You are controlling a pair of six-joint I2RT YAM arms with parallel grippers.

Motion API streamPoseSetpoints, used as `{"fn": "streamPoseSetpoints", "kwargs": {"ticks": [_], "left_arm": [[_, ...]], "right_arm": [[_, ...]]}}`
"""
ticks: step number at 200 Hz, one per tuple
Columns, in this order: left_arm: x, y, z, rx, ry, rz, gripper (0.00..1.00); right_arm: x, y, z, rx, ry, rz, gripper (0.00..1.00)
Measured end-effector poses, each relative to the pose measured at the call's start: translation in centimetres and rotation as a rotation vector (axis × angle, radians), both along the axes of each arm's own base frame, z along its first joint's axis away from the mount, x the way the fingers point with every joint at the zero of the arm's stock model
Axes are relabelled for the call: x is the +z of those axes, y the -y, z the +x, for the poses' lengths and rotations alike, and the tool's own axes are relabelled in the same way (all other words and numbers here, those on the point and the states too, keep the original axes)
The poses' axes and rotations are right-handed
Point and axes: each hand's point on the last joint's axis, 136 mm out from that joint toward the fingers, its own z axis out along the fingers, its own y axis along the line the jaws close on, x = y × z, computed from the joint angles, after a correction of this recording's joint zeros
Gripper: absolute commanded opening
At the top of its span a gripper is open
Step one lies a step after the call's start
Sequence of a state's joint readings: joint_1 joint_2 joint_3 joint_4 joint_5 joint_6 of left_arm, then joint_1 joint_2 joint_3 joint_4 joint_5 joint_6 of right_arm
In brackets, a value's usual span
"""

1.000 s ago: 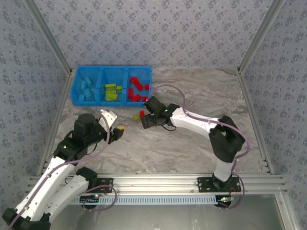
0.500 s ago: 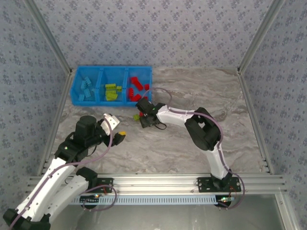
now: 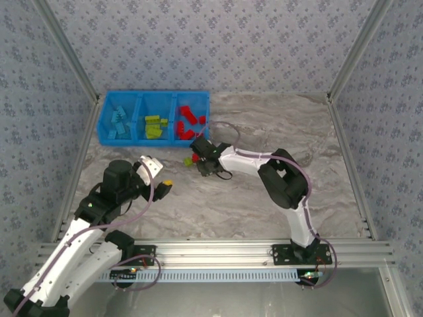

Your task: Sort the legos into containers by color

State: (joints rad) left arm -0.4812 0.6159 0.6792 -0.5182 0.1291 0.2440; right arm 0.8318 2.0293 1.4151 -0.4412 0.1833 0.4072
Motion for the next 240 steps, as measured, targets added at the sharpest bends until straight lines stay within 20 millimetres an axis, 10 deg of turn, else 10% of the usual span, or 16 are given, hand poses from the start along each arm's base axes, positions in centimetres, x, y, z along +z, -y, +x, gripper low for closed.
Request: {"fn": "streamPoseSetpoints", "kwargs": {"ticks": [28,65,93,171,240], "left_arm": [[0.9,-2.1,1.3,0.159,0.028,-0.032,0.86],[2.5,-7.5,3.1,0.437,0.087,-0.073,0.87],[3.9,-10.4,2.9,0.567,0.159,-0.098,0.88],[4.5,-10.9,2.4,0.582,0.205,-0.112,0.89],[4.5,-10.7,2.7,0.580,0.202,-0.112,0.89]], "right_arm": [[5.3,-0.5,-1.5,0.039,0.090,0.085,0.24],[17.0,-6.7,-3.2,0.170,0.340,0.364,0.24],[21.4,-11.1,0.0,0.166,0.449,0.482,0.24],[12.8,-16.0,9.1,0.167,0.481,0.365,0.29],[16.0,-16.9,11.8,0.170,0.519,0.415,0.54]]}}
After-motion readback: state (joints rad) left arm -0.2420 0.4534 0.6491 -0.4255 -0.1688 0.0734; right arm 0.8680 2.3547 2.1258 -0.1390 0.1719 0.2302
